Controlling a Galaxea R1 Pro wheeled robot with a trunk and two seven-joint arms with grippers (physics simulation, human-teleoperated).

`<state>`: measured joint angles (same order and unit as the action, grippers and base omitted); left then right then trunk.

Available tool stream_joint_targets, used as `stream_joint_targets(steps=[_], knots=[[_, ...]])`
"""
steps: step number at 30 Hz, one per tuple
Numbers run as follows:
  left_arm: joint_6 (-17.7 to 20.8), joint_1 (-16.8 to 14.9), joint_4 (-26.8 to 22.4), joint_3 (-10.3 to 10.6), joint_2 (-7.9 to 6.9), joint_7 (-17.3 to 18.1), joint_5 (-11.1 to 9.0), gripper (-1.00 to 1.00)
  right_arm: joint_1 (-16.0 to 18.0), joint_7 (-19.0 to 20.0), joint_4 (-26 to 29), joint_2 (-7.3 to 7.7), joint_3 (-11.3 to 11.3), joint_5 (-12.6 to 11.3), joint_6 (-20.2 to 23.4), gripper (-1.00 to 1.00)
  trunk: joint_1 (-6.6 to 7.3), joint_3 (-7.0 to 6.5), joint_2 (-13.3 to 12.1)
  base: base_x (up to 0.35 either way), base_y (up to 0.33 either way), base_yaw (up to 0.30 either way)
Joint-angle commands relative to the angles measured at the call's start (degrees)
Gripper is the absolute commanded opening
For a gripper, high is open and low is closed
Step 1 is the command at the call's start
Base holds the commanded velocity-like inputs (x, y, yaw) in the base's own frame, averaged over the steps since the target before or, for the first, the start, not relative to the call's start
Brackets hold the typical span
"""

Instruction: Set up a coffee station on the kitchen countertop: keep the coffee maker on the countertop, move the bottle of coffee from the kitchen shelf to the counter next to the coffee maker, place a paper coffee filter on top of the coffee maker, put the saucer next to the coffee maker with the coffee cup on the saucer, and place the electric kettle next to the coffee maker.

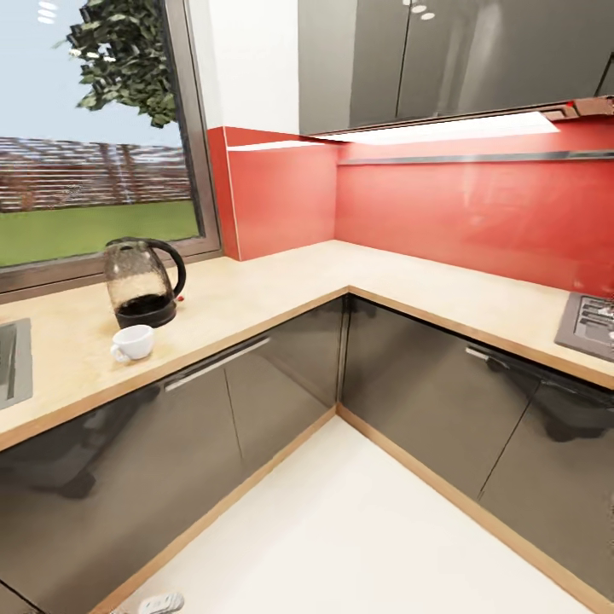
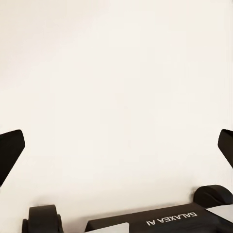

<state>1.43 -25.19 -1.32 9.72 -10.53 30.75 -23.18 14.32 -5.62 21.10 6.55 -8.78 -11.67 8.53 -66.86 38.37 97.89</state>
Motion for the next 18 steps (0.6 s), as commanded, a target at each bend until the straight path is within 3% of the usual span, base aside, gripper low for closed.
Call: stream_joint_targets(steps=[1,6,18], knots=[[0.2,0.0,0.0,0.5,-0.02,0.2,-0.6,1.0,0.0,-0.4,0.1,0.05,-0.5,-0.5,0.3,1.0,0.01,0.05,0.0,0.0,-0.265,0.088],[0.2,0.0,0.0,0.5,-0.02,0.2,-0.6,1.0,0.0,-0.4,0.1,0.04,-0.5,-0.5,0.3,1.0,0.01,0.05,0.0,0.0,-0.123,0.191],[0.2,0.0,0.0,0.4,-0.04,0.2,-0.6,1.0,0.0,-0.4,0.0,-0.04,-0.7,-0.5,0.3,1.0,0.01,0.05,0.0,0.0,-0.01,0.266]])
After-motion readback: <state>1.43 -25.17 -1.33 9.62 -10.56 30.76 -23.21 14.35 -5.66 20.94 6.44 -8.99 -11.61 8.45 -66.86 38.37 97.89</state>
